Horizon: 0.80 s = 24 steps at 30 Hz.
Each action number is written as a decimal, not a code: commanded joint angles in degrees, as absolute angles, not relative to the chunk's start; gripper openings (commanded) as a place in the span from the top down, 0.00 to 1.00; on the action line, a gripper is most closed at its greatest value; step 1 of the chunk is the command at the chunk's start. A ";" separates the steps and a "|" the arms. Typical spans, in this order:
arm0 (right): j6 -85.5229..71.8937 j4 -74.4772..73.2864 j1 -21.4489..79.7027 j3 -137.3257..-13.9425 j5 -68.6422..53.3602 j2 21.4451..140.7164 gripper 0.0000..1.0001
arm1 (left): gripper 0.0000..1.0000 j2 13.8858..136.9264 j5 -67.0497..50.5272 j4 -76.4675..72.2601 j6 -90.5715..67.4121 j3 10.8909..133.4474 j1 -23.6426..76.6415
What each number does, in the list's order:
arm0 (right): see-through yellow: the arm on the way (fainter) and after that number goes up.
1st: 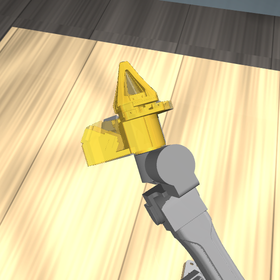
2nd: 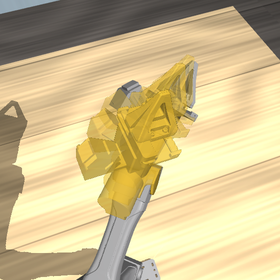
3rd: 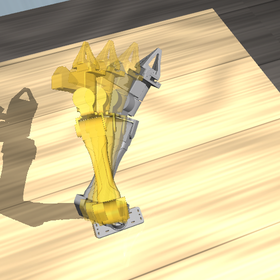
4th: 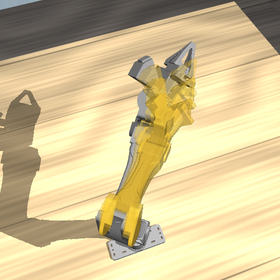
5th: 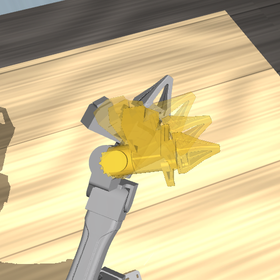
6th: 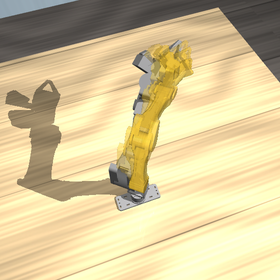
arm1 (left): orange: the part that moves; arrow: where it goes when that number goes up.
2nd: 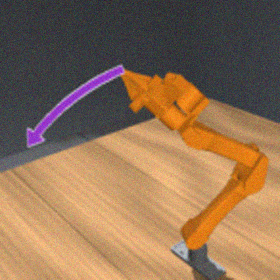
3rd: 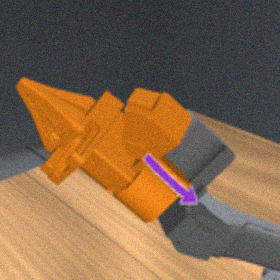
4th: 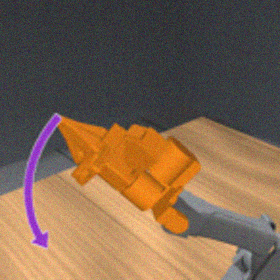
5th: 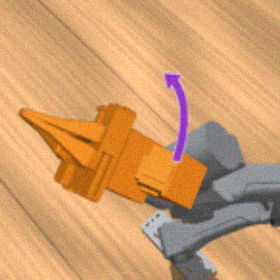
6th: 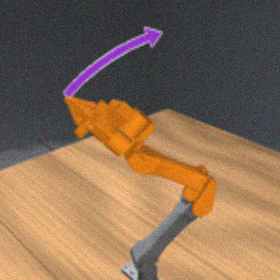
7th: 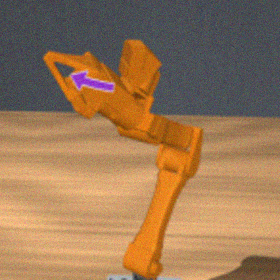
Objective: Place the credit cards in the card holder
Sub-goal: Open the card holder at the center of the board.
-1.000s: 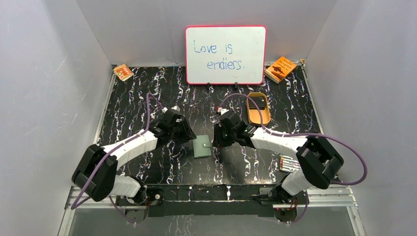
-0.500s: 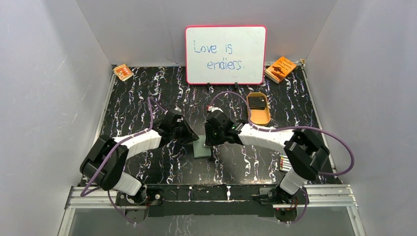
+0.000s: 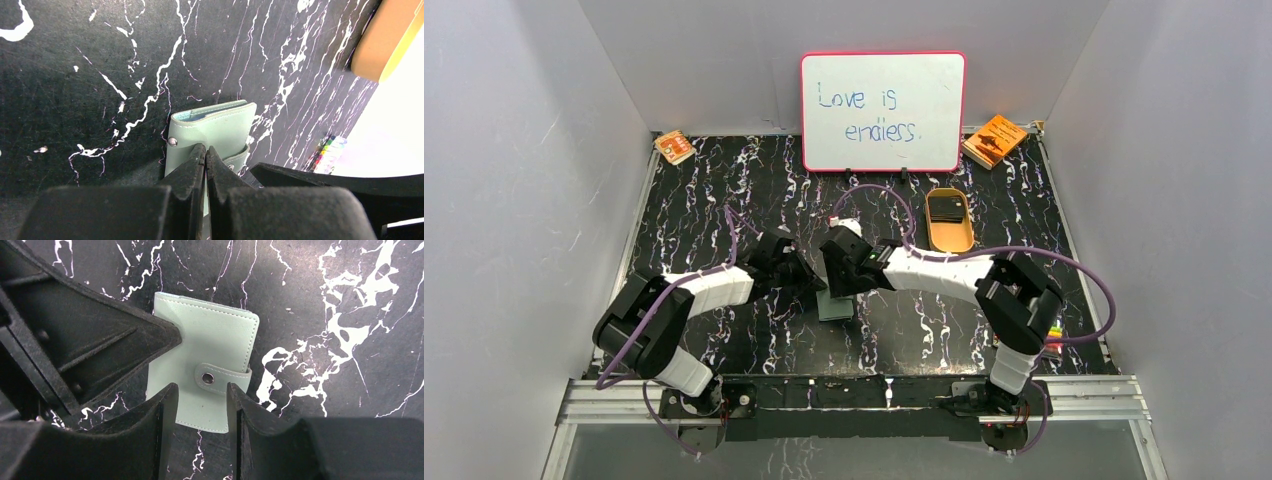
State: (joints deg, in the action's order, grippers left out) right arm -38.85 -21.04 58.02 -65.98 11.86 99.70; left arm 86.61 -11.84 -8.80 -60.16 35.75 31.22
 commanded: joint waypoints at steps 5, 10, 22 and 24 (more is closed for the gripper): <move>-38.86 -25.23 59.40 -70.92 17.00 102.97 0.50 | 1.00 86.83 -11.52 -9.70 -60.68 33.24 30.50; -38.16 -27.95 60.40 -73.64 20.04 105.28 0.47 | 1.00 86.67 -11.73 -9.96 -60.69 32.67 30.50; -37.62 -32.28 61.68 -76.95 25.02 109.65 0.46 | 1.00 86.48 -12.28 -10.72 -61.08 31.65 30.50; -37.53 -32.80 61.91 -77.08 25.81 109.81 0.47 | 1.00 86.48 -12.30 -10.72 -61.08 31.56 30.50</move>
